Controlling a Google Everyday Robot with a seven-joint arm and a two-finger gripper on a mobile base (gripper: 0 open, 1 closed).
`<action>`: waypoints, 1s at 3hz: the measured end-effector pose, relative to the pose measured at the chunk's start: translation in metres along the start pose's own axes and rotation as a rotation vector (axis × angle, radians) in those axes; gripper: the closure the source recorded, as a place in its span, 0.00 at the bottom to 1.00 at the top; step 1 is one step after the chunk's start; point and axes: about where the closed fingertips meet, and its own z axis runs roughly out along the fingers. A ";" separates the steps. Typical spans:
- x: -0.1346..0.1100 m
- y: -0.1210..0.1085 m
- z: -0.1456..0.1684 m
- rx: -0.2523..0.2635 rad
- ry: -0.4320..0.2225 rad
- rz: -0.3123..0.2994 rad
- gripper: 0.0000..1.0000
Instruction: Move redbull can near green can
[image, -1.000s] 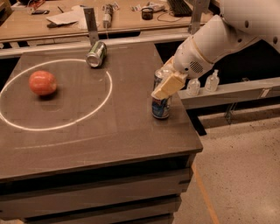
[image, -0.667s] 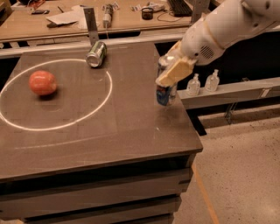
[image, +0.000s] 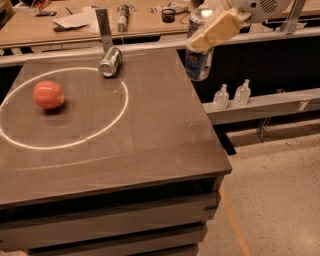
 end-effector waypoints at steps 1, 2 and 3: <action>0.000 0.000 0.000 0.000 0.000 0.000 1.00; -0.006 -0.013 0.015 0.019 -0.036 -0.049 1.00; -0.018 -0.046 0.047 0.049 -0.116 -0.132 1.00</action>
Offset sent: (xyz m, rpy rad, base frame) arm 0.0620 0.0484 -0.0027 0.0845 -0.2166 0.1021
